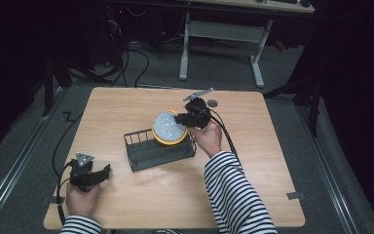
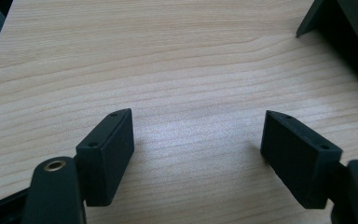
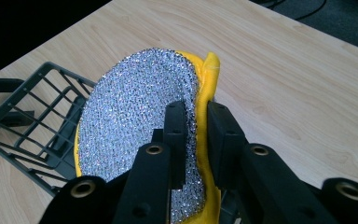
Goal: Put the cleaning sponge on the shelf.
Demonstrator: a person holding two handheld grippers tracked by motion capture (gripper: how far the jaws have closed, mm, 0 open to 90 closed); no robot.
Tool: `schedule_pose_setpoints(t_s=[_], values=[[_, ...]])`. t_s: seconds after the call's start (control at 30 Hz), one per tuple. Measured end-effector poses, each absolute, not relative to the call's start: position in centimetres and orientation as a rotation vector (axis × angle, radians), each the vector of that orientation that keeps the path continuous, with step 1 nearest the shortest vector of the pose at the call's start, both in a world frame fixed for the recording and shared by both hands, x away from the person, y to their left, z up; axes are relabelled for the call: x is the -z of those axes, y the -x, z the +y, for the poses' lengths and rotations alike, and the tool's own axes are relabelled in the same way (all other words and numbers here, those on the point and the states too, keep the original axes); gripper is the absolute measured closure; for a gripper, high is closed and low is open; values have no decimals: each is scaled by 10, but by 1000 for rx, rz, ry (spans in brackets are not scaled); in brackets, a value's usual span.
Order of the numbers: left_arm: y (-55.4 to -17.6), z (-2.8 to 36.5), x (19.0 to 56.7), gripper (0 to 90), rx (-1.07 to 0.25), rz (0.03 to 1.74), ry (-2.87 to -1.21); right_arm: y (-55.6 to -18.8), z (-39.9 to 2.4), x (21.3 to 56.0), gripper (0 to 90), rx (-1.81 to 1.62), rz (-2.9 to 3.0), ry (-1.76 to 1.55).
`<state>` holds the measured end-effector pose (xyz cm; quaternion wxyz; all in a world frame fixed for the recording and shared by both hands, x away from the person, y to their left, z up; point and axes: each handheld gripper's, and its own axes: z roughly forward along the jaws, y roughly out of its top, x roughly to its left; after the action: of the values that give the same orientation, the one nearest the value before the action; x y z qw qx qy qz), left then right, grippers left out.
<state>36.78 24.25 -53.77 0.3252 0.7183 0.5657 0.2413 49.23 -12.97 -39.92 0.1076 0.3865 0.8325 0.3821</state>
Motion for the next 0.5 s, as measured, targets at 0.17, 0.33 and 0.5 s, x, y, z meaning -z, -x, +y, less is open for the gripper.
schedule_pose_setpoints(t_s=[0.17,0.33,0.5], values=[[-368,242,538,261,-632,1482,-1885,-492,-130,408,788,-1114,2454,-1144],[-368,242,538,261,-632,1482,-1884,-490,-132,412,788,-1110,2459,-1142],[-368,243,538,261,-631,1482,-1884,-487,-135,416,791,-1098,2472,-1139]])
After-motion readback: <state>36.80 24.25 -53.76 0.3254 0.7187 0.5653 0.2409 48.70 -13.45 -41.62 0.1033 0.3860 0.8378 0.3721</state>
